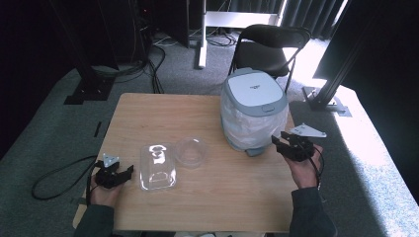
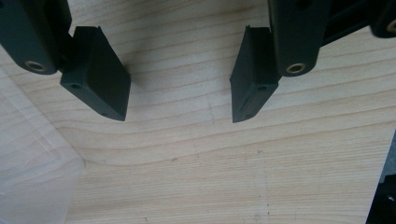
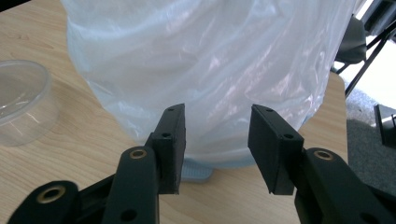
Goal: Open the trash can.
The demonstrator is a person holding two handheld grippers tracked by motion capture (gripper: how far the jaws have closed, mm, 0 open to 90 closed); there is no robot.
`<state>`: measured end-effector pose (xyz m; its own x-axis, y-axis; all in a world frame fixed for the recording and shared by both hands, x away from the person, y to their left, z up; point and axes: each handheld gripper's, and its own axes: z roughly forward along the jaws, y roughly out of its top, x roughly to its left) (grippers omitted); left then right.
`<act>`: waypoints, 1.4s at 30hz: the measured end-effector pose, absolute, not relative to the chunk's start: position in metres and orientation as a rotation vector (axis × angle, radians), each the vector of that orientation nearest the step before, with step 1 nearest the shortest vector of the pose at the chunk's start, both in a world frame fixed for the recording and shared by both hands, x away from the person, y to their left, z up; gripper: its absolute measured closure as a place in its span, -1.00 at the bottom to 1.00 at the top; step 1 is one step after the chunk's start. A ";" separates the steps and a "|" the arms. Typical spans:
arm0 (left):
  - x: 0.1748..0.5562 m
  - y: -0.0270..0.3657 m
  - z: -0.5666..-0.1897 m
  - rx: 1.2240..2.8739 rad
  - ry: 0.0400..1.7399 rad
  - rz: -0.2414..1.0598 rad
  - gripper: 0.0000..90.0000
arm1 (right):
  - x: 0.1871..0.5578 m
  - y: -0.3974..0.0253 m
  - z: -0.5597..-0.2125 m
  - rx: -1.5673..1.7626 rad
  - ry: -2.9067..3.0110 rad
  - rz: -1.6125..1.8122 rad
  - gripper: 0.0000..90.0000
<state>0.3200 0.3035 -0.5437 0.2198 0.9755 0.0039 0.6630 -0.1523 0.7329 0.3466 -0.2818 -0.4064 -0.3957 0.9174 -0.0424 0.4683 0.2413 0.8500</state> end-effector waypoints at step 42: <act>0.321 0.300 -0.544 1.903 1.494 0.656 -0.22 | 0.362 -0.266 -0.347 1.137 1.933 1.143 0.76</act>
<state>0.3208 0.3003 -0.5439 0.2351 0.9720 0.0056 0.6617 -0.1643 0.7316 0.3622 -0.2663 -0.3466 -0.4415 0.8939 -0.0777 0.3628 0.2571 0.8957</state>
